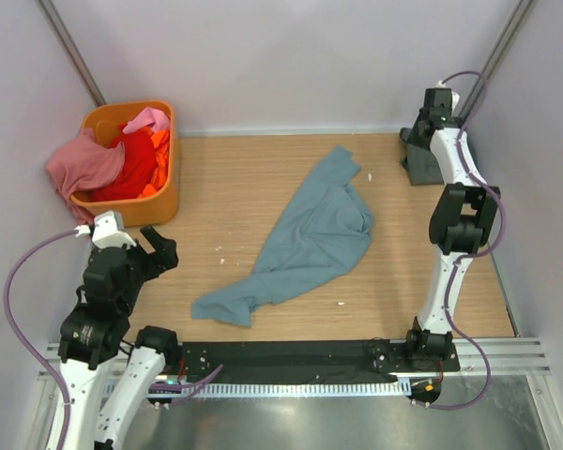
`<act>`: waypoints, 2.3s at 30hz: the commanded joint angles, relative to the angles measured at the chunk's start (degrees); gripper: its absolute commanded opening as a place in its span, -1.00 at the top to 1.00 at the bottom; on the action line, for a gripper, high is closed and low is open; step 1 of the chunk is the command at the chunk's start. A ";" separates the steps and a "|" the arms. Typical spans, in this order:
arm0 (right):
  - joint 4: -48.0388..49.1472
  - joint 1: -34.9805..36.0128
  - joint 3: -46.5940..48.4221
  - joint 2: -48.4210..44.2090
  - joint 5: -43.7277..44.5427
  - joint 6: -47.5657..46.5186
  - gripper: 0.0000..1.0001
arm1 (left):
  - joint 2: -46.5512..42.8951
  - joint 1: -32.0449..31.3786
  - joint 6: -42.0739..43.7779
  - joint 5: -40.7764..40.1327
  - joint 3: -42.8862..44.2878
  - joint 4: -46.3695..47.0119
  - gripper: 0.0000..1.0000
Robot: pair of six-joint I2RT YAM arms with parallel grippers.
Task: Fold and stack the t-shirts
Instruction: Flatten the tshirt out
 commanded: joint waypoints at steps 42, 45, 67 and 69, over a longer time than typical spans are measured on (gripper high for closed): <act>1.22 2.76 -16.73 -16.41 4.89 3.42 -0.30 | -1.07 0.65 0.91 2.39 -0.47 2.98 -0.73; -0.11 5.40 -20.67 -23.00 -0.81 4.47 -0.47 | 2.35 0.82 1.08 5.71 -0.12 3.33 -0.71; 4.29 34.15 -75.43 -68.90 -5.76 20.03 -0.54 | 26.98 -34.23 -33.43 -6.04 -8.89 -8.17 -0.87; 4.20 34.15 -76.41 -70.57 -5.05 20.73 -0.55 | 26.45 -36.17 -40.52 -6.48 -13.01 -9.49 -0.83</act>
